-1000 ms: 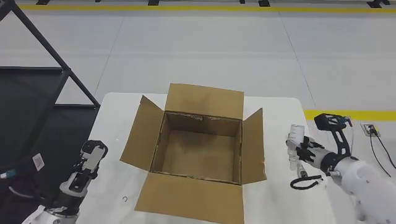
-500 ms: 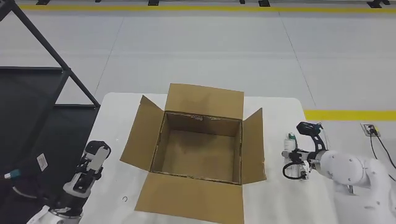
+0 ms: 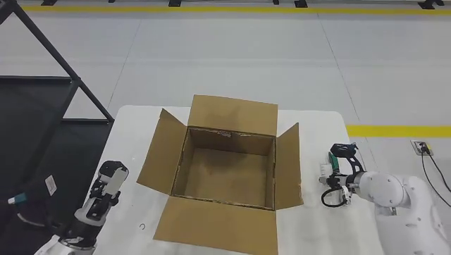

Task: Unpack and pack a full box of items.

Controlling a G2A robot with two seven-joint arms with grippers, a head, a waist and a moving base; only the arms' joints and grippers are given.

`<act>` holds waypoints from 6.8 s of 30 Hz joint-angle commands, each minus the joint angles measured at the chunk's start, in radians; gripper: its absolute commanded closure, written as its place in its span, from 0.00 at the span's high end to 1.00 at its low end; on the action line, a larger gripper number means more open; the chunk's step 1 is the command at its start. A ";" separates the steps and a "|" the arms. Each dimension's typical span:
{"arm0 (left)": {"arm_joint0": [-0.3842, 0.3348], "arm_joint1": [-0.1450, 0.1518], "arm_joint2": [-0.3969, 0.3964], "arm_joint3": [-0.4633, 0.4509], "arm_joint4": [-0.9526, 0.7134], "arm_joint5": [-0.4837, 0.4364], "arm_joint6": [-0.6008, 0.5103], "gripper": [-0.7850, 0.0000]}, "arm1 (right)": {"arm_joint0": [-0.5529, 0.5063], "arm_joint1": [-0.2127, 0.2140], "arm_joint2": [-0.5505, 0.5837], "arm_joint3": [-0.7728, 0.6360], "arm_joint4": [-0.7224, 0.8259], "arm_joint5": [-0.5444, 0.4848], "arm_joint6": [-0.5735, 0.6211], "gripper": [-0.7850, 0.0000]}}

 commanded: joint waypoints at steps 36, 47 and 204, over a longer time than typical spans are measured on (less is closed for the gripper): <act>0.000 -0.001 -0.001 0.006 -0.001 -0.001 0.011 1.00 | 0.046 0.047 -0.050 0.084 0.040 0.021 -0.025 0.36; -0.005 -0.001 -0.006 0.014 -0.010 -0.003 0.006 1.00 | 0.049 0.059 -0.072 0.085 0.050 0.037 -0.021 0.44; -0.020 0.012 0.245 0.337 0.991 0.154 0.191 1.00 | -0.016 0.165 -0.146 -0.109 0.541 0.173 -0.301 1.00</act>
